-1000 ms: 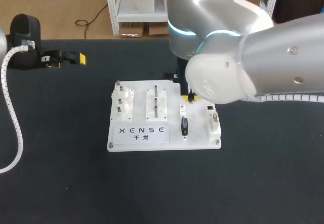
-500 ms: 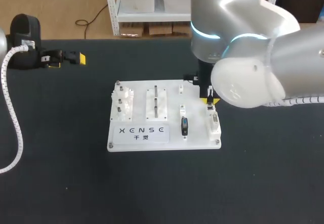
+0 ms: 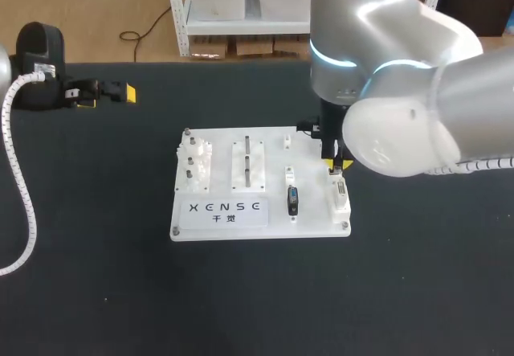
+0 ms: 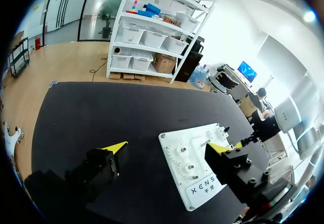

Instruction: Insert the USB connector, Ethernet cable, and multi-pin plug into their matching sockets one by one.

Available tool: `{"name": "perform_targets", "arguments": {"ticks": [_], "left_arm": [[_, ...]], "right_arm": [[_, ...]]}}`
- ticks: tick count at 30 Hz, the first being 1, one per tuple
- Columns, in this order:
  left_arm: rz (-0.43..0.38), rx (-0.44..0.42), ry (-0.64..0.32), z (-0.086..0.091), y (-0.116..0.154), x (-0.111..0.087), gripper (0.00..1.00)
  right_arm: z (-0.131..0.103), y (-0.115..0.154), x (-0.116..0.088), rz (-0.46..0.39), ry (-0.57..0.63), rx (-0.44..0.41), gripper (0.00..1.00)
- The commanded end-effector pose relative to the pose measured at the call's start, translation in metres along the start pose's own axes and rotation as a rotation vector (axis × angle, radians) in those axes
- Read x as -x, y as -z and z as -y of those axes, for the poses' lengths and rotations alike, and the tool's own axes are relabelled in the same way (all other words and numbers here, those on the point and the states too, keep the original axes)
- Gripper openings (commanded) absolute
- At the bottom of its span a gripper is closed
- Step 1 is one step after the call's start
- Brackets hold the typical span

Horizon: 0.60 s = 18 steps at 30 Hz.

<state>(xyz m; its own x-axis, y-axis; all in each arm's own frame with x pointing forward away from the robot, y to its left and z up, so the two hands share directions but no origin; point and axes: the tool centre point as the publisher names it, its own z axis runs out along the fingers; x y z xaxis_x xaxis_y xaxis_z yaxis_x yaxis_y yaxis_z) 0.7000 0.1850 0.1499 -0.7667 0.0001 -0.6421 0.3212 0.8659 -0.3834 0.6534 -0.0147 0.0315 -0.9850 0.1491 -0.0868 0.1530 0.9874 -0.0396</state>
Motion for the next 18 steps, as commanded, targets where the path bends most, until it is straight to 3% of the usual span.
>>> {"name": "perform_targets", "arguments": {"ticks": [1, 18], "left_arm": [[0.0, 0.0, 0.0, 0.0, 0.0, 0.0, 1.0], [0.0, 0.0, 0.0, 0.0, 0.0, 0.0, 1.0]], "right_arm": [[-0.002, -0.0048, 0.0034, -0.005, -0.002, -0.003, 0.0], [-0.0084, -0.01, 0.0066, -0.014, -0.001, -0.005, 0.0]]}}
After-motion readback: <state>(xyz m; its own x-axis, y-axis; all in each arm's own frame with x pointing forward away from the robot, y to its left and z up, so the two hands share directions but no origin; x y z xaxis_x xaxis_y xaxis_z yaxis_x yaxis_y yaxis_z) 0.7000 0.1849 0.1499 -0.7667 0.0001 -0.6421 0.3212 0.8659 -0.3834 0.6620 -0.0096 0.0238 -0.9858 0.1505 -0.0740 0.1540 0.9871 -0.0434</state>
